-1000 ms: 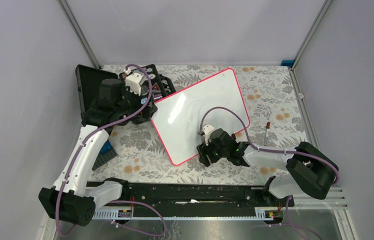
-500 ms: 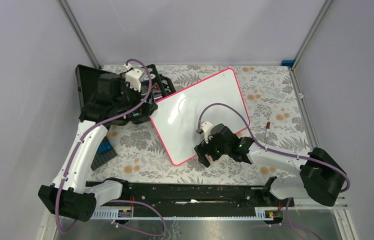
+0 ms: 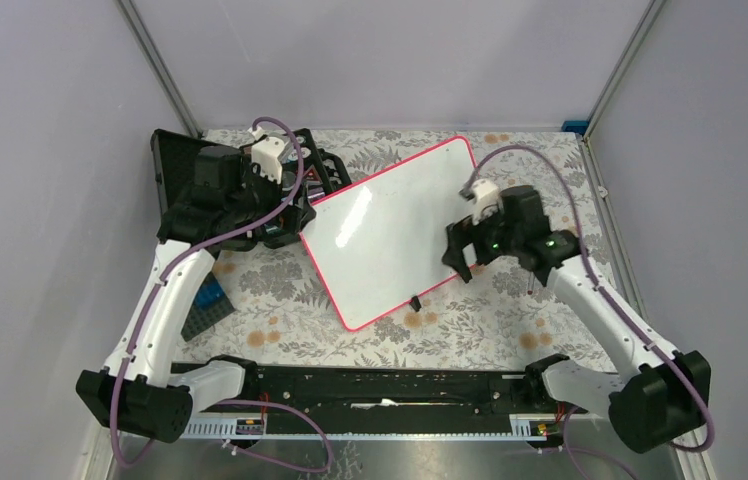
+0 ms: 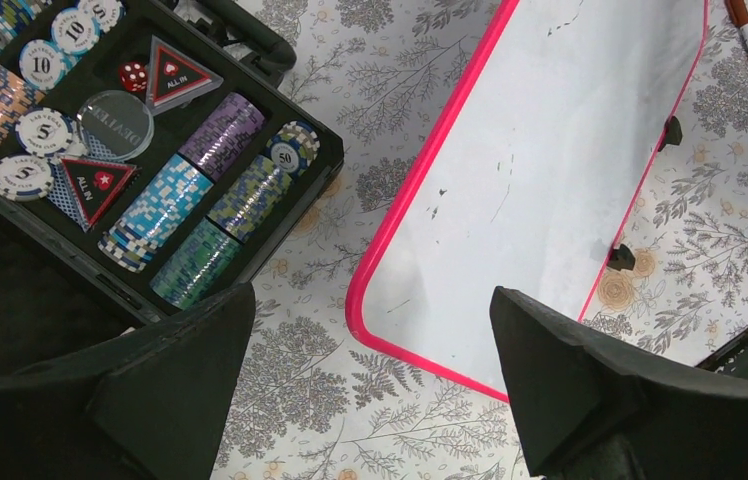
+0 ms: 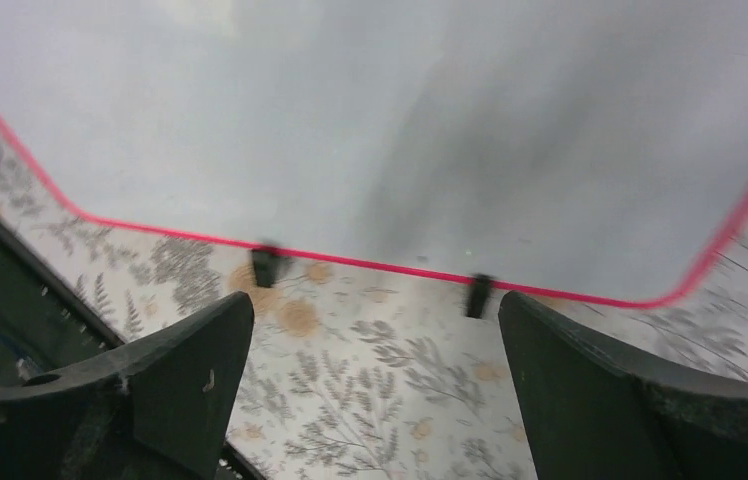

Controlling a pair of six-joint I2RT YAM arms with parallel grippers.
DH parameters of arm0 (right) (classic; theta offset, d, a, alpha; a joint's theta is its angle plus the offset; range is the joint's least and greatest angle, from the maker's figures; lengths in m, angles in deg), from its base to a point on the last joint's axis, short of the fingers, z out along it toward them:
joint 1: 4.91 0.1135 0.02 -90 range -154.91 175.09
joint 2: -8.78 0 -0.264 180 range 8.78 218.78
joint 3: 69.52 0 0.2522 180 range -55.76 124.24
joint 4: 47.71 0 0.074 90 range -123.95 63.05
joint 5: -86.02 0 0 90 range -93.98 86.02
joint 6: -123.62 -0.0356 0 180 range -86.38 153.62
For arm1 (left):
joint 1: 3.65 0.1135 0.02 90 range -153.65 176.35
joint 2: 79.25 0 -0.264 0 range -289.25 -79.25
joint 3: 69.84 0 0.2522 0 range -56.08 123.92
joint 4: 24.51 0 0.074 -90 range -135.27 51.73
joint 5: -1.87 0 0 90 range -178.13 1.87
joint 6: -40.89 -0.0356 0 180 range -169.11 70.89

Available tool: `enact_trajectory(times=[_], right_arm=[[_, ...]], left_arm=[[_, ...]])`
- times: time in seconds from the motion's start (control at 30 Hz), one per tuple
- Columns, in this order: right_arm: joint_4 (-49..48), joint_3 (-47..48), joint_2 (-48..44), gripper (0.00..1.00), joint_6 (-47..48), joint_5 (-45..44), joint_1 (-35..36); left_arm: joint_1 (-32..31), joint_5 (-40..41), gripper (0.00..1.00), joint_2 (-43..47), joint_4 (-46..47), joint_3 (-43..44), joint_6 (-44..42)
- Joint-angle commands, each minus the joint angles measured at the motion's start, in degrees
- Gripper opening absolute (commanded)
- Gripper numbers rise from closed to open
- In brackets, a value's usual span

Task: Write a sentence on the whiteboard
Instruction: Pick up the whiteboard marker from the center of the board.

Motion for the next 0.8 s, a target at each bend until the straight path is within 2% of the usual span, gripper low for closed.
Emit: enact_trajectory(times=[0.0, 0.13, 0.27, 0.6, 0.77], right_arm=[[11.18, 5.03, 0.86, 0.99, 5.05, 9.63, -15.39], [15.34, 7.06, 4.89, 0.94, 8.28, 8.01, -28.5], [16.37, 7.15, 9.84, 0.87, 10.66, 2.29, -35.03], [10.64, 4.56, 19.86, 0.73, 9.16, -8.31, -36.57], [8.83, 3.8, 23.53, 0.62, 8.73, -10.03, -36.57]], left_arm=[[-0.59, -1.68, 0.99, 0.1, 0.91, 4.2, -1.43], [-0.65, -0.5, 0.99, 0.17, 1.46, 4.94, -0.83], [-0.73, -0.94, 0.99, -0.5, 2.25, 3.78, 1.51], [-0.73, -1.13, 0.99, 1.16, 4.82, 0.1, 2.53], [-0.73, -1.87, 0.99, 2.31, 5.12, -0.51, 2.44]])
